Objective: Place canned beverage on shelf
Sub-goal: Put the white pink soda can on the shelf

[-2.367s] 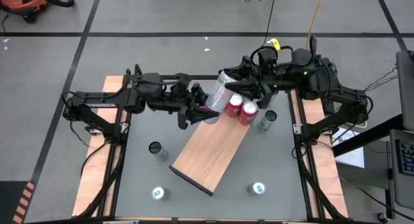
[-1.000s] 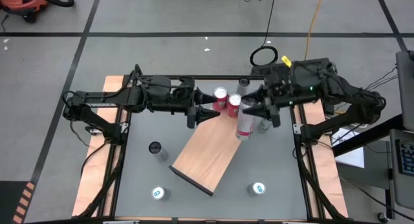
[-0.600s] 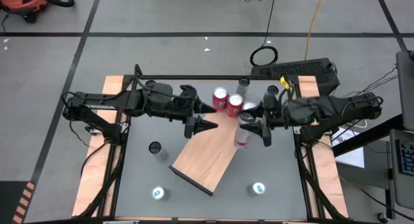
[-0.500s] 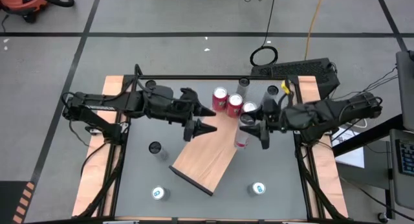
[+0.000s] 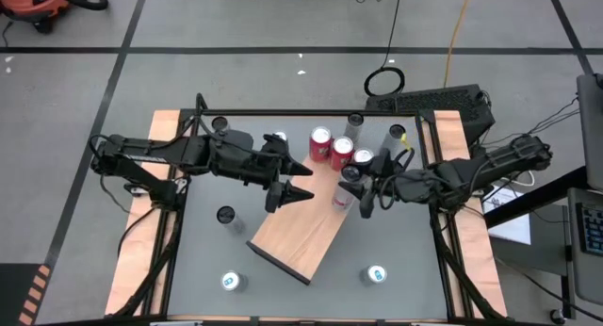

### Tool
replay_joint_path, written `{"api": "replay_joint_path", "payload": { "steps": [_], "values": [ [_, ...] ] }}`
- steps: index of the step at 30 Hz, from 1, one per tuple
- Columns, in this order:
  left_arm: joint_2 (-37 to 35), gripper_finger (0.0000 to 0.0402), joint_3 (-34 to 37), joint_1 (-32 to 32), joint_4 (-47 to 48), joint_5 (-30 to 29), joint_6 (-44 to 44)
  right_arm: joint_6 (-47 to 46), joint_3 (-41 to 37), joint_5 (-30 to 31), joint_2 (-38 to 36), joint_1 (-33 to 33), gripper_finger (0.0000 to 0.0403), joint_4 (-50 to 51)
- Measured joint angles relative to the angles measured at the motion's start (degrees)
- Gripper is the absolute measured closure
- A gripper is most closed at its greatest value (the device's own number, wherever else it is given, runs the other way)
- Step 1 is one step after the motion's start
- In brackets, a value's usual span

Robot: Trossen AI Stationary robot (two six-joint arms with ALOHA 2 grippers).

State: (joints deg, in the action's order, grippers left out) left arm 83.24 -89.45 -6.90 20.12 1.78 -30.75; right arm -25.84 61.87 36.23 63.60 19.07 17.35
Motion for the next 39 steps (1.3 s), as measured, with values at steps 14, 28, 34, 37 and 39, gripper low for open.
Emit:
{"api": "replay_joint_path", "payload": {
  "steps": [14,28,34,37,39],
  "values": [
    [0.0,0.0037,0.0,0.04,0.0,-0.04,-0.01,6.17,0.0,-0.25,3.54,-0.26,0.0183,0.01],
    [0.0,0.0037,0.02,0.07,-0.02,-0.35,-0.04,8.34,0.06,-0.13,3.52,-0.27,0.0182,1.0],
    [0.0,0.0037,0.02,0.07,-0.01,-0.34,-0.04,8.36,0.06,-0.14,3.52,-0.27,0.0162,1.21],
    [0.0,0.0037,0.02,0.07,-0.02,-0.34,-0.05,8.36,0.08,-0.15,3.52,-0.27,0.0153,1.52],
    [0.0,0.0037,0.02,0.07,-0.02,-0.34,-0.06,8.36,0.11,-0.17,3.52,-0.27,0.0149,1.78]
  ]
}}
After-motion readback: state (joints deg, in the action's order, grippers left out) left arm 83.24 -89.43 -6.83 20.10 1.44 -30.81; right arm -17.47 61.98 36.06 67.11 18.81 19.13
